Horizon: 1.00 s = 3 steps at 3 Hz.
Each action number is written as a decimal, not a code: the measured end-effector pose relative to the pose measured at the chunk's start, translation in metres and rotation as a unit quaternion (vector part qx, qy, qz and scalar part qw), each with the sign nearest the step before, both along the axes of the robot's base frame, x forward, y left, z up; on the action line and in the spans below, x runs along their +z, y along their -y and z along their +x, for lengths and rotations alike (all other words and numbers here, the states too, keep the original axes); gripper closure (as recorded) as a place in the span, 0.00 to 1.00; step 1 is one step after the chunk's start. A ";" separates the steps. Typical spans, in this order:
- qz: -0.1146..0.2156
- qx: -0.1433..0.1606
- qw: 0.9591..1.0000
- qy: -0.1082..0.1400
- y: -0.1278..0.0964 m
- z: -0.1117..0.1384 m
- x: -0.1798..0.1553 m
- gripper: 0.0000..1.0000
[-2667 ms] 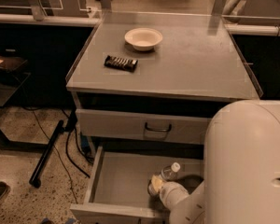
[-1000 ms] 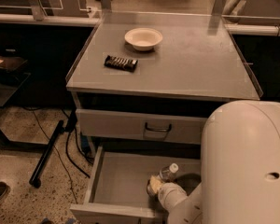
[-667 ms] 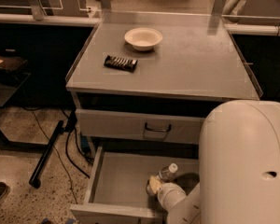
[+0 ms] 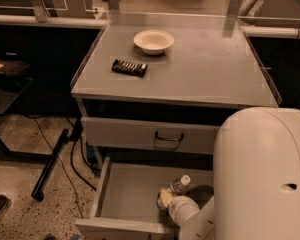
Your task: Place blue plastic bottle into middle drawer
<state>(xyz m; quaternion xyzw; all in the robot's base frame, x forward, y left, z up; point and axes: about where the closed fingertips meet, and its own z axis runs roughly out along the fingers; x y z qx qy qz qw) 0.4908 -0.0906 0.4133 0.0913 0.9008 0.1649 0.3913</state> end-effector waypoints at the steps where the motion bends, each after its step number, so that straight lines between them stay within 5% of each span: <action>1: 0.000 0.000 1.000 0.000 0.000 0.000 0.000 0.36; 2: 0.000 0.000 1.000 0.000 0.000 0.000 0.000 0.13; 3: 0.000 0.000 1.000 0.000 0.000 0.000 0.000 0.00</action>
Offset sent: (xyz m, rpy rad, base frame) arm 0.0000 0.0000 0.0000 0.0000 0.0000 0.0000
